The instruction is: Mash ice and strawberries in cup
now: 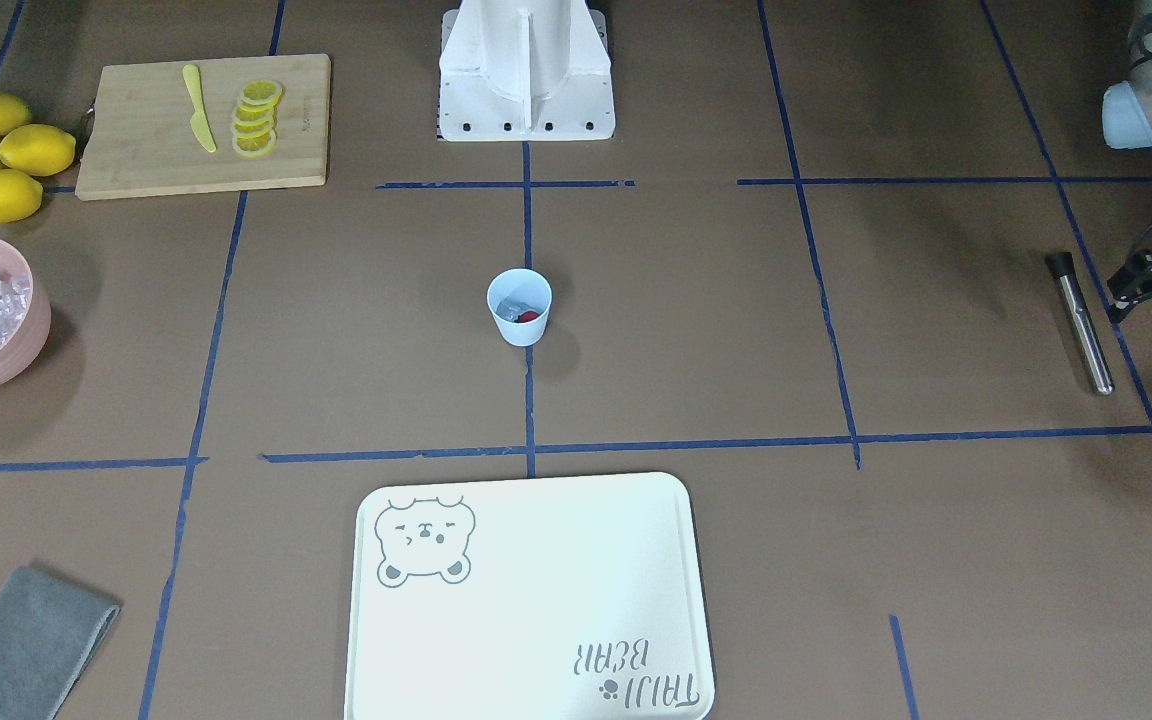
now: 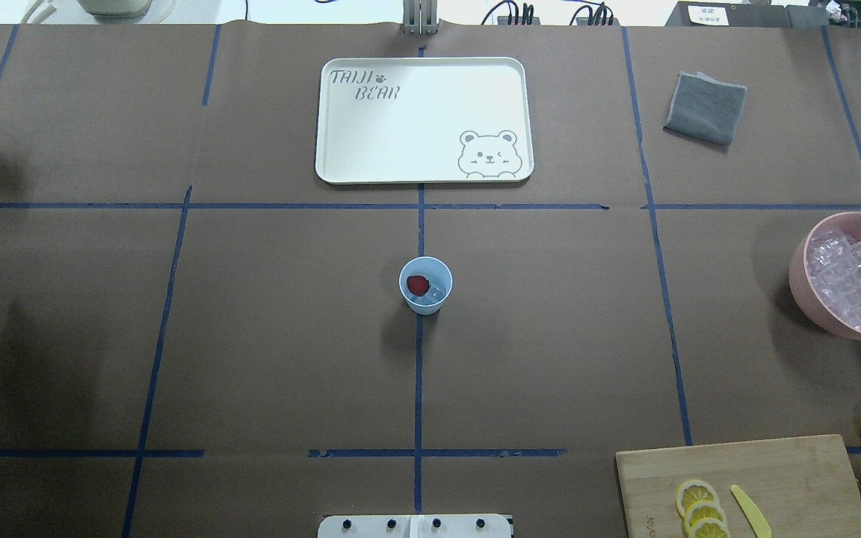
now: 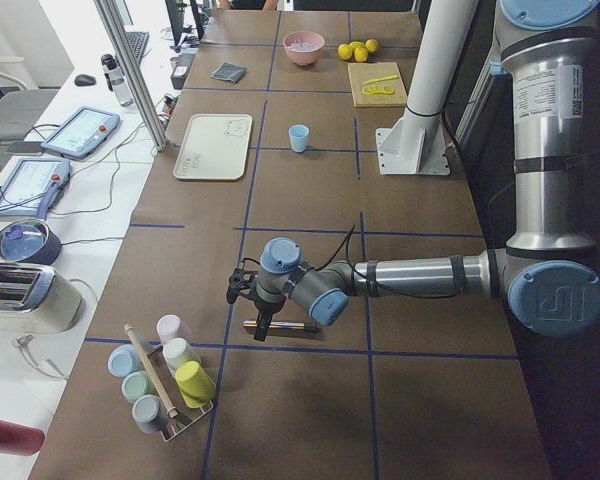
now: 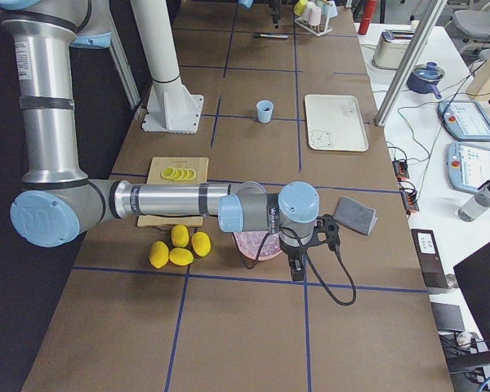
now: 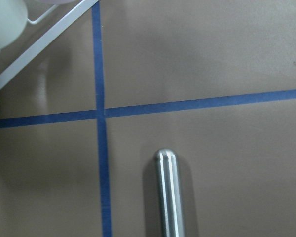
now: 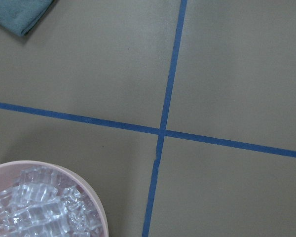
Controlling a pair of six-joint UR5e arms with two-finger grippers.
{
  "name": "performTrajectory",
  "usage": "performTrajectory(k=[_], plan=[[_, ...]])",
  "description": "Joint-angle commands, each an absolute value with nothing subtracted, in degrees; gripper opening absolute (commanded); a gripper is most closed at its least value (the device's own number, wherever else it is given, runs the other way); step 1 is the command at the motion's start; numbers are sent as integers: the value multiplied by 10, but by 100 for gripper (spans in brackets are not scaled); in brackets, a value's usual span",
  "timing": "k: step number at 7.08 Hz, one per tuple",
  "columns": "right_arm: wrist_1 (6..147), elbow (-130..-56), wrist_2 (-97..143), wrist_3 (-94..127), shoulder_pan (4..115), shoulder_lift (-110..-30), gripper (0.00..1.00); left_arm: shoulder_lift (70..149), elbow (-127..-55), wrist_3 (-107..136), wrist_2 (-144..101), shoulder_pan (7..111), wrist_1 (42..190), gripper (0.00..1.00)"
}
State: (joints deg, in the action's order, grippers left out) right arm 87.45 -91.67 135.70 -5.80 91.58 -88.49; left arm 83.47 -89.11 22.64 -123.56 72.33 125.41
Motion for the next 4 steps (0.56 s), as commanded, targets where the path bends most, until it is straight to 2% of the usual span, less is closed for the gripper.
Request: performTrajectory(k=[1,4], plan=[[875,-917,1357,-58,916,-885,100,835,-971,99,-1249,771,1085,100],[875,-913,1357,-58,916,-886,99,833,-975,22,-1365,851,994,100]])
